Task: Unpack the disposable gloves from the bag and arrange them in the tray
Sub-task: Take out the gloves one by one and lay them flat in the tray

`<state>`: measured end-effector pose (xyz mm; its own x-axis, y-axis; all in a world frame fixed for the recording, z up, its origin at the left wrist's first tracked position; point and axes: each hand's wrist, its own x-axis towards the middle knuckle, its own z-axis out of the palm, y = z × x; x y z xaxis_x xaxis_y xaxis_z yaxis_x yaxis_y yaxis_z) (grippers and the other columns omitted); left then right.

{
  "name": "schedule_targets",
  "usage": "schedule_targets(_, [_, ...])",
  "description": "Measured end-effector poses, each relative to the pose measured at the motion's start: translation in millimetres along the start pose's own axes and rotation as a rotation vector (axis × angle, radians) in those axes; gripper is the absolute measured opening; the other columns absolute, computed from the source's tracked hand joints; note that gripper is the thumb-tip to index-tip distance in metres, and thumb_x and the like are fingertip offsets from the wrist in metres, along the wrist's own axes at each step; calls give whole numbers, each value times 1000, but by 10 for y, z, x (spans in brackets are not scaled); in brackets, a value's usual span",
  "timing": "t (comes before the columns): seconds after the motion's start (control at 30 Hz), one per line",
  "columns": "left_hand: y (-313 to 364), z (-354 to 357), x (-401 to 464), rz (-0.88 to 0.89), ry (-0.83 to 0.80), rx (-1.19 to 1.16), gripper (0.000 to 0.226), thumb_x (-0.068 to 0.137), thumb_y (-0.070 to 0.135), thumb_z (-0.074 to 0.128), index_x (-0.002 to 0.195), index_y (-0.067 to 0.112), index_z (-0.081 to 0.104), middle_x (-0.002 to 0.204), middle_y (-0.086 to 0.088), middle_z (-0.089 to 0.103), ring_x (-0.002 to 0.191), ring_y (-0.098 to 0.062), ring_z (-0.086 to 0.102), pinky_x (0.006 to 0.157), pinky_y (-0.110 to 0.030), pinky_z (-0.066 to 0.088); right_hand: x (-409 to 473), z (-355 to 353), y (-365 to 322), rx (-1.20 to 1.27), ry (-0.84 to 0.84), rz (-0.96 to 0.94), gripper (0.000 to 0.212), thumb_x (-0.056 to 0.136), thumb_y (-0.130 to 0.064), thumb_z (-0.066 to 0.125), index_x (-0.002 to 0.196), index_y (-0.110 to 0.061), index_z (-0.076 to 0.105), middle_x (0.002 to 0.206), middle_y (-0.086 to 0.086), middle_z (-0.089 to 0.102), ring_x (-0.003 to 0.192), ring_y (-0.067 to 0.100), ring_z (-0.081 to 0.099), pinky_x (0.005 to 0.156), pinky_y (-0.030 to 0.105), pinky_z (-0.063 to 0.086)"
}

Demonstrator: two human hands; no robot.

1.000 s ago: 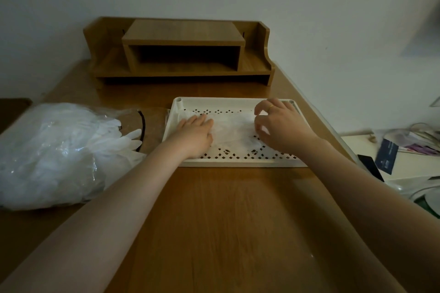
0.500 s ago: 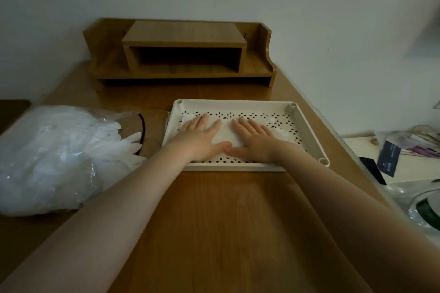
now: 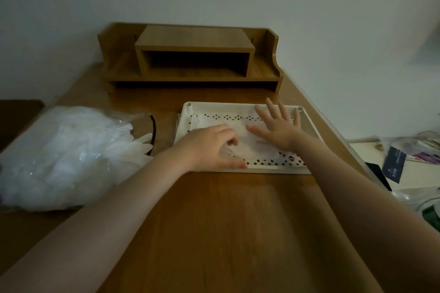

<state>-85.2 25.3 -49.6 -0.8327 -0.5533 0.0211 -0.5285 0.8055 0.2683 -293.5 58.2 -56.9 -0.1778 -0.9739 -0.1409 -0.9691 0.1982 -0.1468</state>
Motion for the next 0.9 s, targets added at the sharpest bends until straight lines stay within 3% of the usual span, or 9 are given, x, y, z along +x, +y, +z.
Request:
schedule_targets(0.07, [38,24,-76,58,-44,128,41,82,64,51,94,26,54,90,12,55,82,-7,52,62,-20,38,-19,-52,-135,136,68,-29,73,86,-70,10,150,-36,12,160,-3,-12,145,23,-18,112,53,-16])
schedule_targets(0.17, [13,133,-80,73,-27,209,33,92,53,45,78,24,52,74,9,53,69,-10,51,56,-22,35,-16,-58,-311,151,74,-55,59,96,-59,18,148,-34,24,161,-1,-3,146,22,-12,114,51,-11])
schedule_targets(0.27, [37,190,-37,2,32,191,29,95,50,42,88,26,56,83,7,58,72,-9,51,61,-23,36,-15,-26,-411,75,71,-85,58,97,-51,37,148,-27,26,160,2,4,147,24,-6,116,51,-5])
schedule_targets(0.4, [60,147,-92,-55,144,204,35,96,47,42,115,22,57,104,2,62,86,-13,57,66,-25,43,-60,-9,-630,207,206,-170,45,98,-34,46,141,-21,41,156,5,25,145,24,13,117,46,10])
schedule_targets(0.5, [75,-76,-336,12,277,120,24,96,31,39,106,19,58,100,5,55,87,-11,54,65,-21,43,-121,-15,-909,451,376,-228,30,99,-17,44,126,-14,55,137,3,49,126,19,44,97,22,35])
schedule_targets(0.6, [9,-437,-597,-64,488,56,18,93,13,38,81,19,50,80,6,49,67,-8,45,53,-19,29,-185,-18,-1272,585,487,-274,18,97,-11,46,110,-10,59,111,2,61,95,12,56,71,11,42])
schedule_targets(0.73, [-281,-758,-838,-248,657,-212,33,90,2,40,66,23,50,69,7,53,67,-8,51,57,-21,35,-268,102,-1755,554,290,-538,21,94,-17,55,85,-2,65,83,9,68,71,20,60,69,31,52])
schedule_targets(0.8, [-420,-777,-895,-310,550,-286,35,90,0,39,67,22,54,73,6,58,72,-9,57,59,-21,40,-314,189,-1936,503,122,-606,23,90,-27,61,84,-6,68,78,1,68,69,16,60,67,27,51])
schedule_targets(0.9, [-524,-728,-921,-310,349,-304,33,90,2,42,71,23,59,77,11,62,76,-5,59,64,-20,43,-313,273,-2064,403,83,-620,16,86,-28,68,86,-12,68,75,-8,57,68,7,51,63,17,40])
